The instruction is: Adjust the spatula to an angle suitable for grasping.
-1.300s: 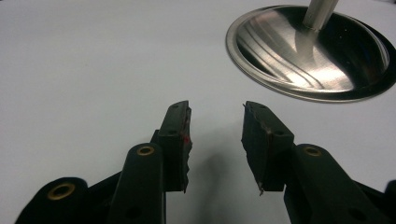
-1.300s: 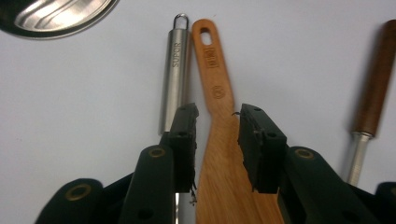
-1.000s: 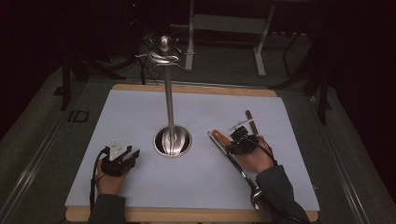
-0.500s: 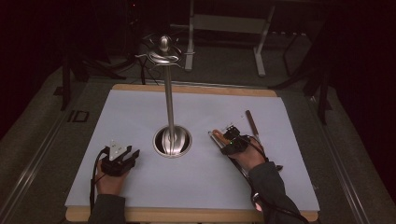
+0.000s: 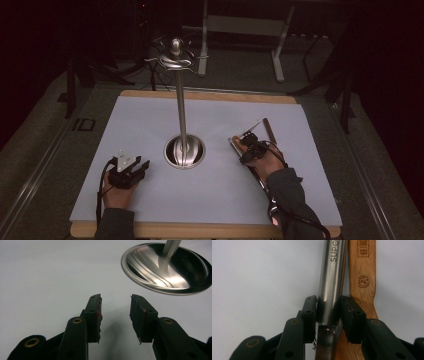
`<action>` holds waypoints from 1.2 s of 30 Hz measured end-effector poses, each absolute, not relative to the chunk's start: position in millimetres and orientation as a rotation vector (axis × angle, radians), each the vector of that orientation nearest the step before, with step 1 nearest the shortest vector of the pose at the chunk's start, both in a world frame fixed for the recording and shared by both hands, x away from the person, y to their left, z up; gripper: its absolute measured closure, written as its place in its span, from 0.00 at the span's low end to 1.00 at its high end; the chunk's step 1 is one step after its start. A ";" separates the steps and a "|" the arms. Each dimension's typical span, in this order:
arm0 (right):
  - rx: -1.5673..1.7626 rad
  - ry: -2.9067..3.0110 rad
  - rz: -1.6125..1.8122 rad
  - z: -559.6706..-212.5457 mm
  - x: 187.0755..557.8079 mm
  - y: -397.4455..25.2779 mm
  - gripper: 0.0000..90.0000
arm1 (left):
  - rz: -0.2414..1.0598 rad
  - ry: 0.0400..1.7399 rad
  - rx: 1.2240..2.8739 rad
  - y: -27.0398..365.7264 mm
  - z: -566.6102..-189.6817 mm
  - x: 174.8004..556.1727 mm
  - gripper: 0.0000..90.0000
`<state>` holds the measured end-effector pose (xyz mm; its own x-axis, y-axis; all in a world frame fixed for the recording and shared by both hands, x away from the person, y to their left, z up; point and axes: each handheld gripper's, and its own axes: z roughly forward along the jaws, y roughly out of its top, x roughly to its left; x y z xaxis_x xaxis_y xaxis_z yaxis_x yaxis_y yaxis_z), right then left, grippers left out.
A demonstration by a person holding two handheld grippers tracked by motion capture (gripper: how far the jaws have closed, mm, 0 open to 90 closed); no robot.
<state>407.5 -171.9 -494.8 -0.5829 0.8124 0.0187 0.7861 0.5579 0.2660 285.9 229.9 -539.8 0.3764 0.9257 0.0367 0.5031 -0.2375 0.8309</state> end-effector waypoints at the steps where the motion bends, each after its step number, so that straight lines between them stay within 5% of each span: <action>1: 1.381 2.680 0.362 -494.8 408.0 -170.8 0.73 | 0.706 1.237 1.879 230.0 -539.7 285.9 0.68; 36: 1.368 2.629 0.560 -461.0 399.8 -173.9 0.77 | 0.705 1.238 1.880 229.8 -539.8 286.1 0.68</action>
<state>399.8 -173.9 -461.0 -0.5823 0.8108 0.0593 0.7646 0.5213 0.3790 286.1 229.8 -539.8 0.3765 0.9257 0.0369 0.5042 -0.2382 0.8301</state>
